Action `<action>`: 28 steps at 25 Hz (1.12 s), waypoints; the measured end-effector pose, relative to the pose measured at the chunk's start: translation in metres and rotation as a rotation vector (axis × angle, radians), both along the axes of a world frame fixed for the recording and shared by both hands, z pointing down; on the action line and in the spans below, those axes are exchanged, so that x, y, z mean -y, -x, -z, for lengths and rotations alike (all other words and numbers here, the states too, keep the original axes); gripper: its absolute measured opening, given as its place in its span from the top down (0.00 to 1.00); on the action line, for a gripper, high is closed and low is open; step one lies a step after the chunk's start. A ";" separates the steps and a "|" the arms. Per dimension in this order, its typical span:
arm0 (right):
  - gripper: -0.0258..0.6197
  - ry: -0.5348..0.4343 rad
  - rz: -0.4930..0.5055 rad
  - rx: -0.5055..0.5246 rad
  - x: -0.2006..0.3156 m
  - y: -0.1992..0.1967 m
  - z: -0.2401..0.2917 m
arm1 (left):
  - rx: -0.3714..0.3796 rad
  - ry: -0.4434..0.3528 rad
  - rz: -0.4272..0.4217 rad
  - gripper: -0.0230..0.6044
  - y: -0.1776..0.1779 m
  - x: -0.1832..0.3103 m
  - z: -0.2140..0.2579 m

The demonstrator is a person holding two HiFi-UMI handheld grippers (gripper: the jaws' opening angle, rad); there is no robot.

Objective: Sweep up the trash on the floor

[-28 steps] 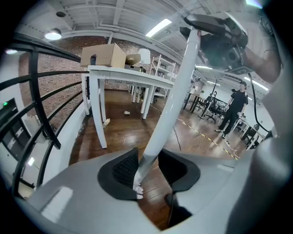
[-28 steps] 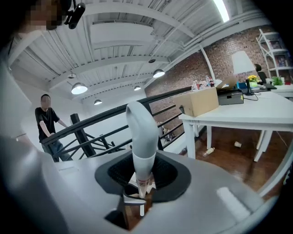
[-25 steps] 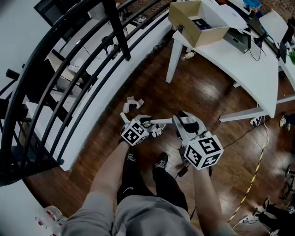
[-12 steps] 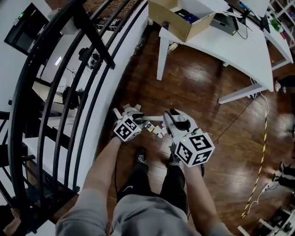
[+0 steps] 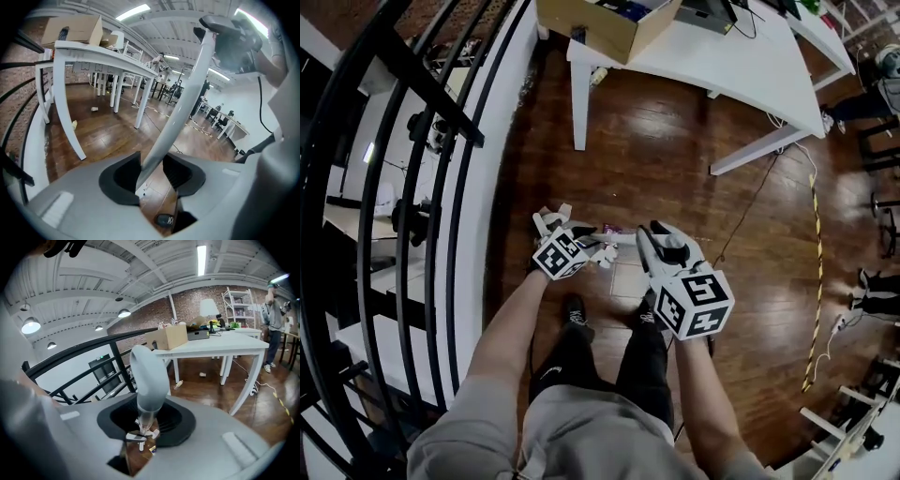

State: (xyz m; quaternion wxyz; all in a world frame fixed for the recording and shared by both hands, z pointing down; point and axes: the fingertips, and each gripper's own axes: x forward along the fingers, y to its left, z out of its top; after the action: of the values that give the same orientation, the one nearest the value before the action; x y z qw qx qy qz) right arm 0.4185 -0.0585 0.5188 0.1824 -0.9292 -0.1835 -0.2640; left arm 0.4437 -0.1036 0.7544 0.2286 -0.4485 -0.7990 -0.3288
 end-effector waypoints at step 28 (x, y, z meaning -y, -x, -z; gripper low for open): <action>0.82 0.129 0.313 -0.277 -0.148 0.061 0.146 | -0.076 0.128 0.354 0.74 0.065 -0.160 0.135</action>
State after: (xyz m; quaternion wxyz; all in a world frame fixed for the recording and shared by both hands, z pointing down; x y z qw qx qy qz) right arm 0.3579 0.0894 0.3729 0.1027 -0.9835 -0.0268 -0.1466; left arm 0.3783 0.0565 0.6194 0.1684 -0.6080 -0.7175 -0.2953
